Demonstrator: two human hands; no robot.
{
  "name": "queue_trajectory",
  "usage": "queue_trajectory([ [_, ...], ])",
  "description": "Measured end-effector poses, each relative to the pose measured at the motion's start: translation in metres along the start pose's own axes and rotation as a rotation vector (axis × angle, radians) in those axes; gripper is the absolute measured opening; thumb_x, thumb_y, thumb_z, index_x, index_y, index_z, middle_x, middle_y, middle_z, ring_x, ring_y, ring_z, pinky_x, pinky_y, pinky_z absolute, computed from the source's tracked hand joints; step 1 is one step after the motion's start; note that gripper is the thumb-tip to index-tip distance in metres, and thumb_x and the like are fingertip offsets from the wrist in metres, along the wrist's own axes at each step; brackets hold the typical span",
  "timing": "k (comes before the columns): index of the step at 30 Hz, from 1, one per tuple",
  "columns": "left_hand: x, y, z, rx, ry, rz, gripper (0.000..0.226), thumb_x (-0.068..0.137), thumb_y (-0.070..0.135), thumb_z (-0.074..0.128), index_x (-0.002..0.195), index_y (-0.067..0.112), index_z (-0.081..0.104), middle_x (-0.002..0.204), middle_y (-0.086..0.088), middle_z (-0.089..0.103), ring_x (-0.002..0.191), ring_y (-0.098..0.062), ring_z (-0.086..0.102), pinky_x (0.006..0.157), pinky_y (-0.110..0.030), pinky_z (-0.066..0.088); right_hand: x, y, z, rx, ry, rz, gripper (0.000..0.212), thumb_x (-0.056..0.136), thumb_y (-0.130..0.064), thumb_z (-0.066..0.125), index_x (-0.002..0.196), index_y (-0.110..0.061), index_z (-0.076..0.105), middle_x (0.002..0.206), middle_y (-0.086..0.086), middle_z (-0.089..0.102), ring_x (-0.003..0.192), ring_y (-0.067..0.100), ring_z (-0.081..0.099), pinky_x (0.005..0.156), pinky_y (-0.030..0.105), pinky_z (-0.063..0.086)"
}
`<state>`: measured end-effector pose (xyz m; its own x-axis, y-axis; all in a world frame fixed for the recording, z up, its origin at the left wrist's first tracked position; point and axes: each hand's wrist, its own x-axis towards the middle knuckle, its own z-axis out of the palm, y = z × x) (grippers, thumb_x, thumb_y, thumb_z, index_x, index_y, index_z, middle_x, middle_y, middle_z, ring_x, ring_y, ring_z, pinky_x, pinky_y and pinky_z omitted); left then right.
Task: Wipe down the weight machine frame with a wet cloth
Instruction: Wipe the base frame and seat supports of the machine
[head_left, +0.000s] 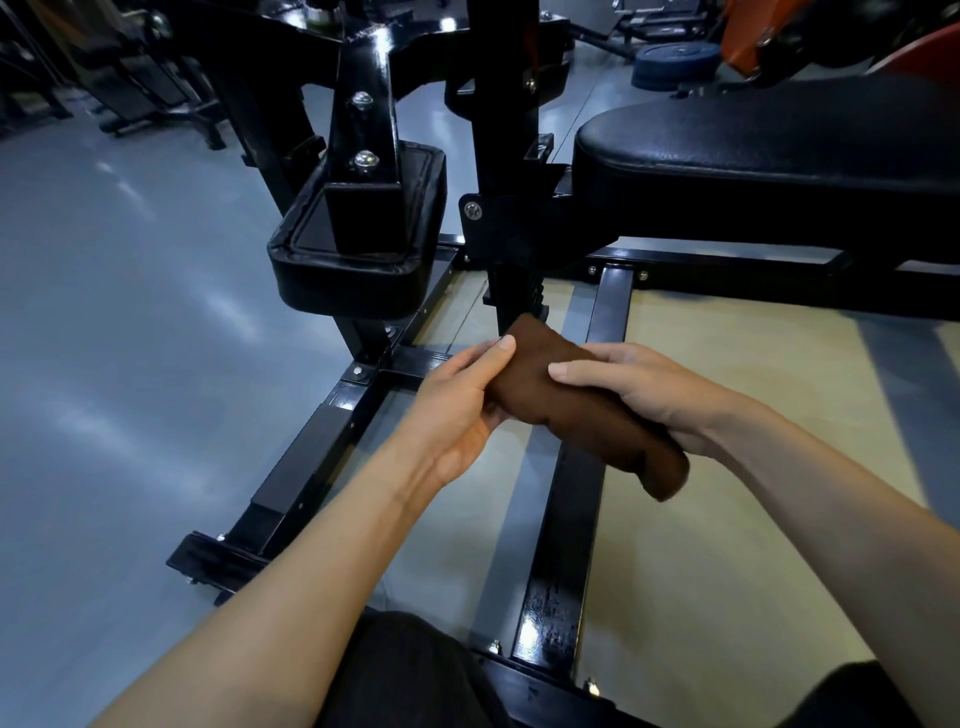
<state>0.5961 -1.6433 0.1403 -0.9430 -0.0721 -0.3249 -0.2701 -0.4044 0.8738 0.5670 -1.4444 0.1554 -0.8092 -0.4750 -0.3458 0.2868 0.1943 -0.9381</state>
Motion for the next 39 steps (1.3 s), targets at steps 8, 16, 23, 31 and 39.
queue_trajectory([
  [8,-0.001,0.007,0.002,0.054,0.052,0.049,0.046,0.094,0.033,0.073,0.125,0.0,0.068,0.111,-0.02,0.073,0.091,-0.025,0.066,0.069,-0.032,0.054,0.002,0.004,0.011,0.501,-0.44,0.179,0.069,0.1,-0.051,0.053,0.14,0.004,0.058,0.136,0.029,0.059,0.102,0.036,0.066,0.095,0.048,0.056],
  [16,-0.003,0.004,-0.027,0.22,0.214,-0.123,0.023,0.105,0.024,0.055,0.116,0.007,0.066,0.114,-0.008,0.071,0.094,-0.02,0.069,0.08,-0.032,0.057,0.014,-0.006,0.01,0.52,-0.043,0.184,0.077,0.1,-0.068,0.041,0.123,0.0,0.071,0.08,0.01,0.067,0.058,0.016,0.057,0.055,0.026,0.052],
  [23,-0.012,0.066,-0.074,-0.285,0.815,0.103,0.023,0.098,0.004,0.039,0.08,0.017,0.045,0.075,-0.002,0.042,0.061,-0.017,0.038,0.06,-0.028,0.039,0.036,-0.072,0.031,0.146,0.459,-0.355,0.041,0.106,-0.056,0.042,0.134,-0.037,0.065,0.126,-0.005,0.072,0.101,0.008,0.07,0.093,0.037,0.058],
  [31,-0.027,0.181,-0.045,0.193,0.677,0.553,0.017,0.101,0.018,0.049,0.102,0.019,0.066,0.082,0.011,0.059,0.061,0.004,0.054,0.05,-0.008,0.042,0.038,-0.172,0.1,-0.756,0.399,-0.763,0.045,0.104,-0.049,0.052,0.146,-0.033,0.057,0.137,-0.015,0.042,0.11,-0.004,0.049,0.092,0.006,0.038],
  [39,0.015,0.2,-0.044,0.52,0.318,0.24,0.026,0.1,0.017,0.047,0.115,0.009,0.068,0.1,-0.018,0.074,0.074,-0.022,0.067,0.063,-0.029,0.054,0.038,-0.191,0.128,-1.113,0.461,-0.614,0.046,0.107,-0.046,0.029,0.147,-0.035,0.05,0.142,-0.002,0.034,0.133,0.022,0.024,0.112,0.04,0.026],
])
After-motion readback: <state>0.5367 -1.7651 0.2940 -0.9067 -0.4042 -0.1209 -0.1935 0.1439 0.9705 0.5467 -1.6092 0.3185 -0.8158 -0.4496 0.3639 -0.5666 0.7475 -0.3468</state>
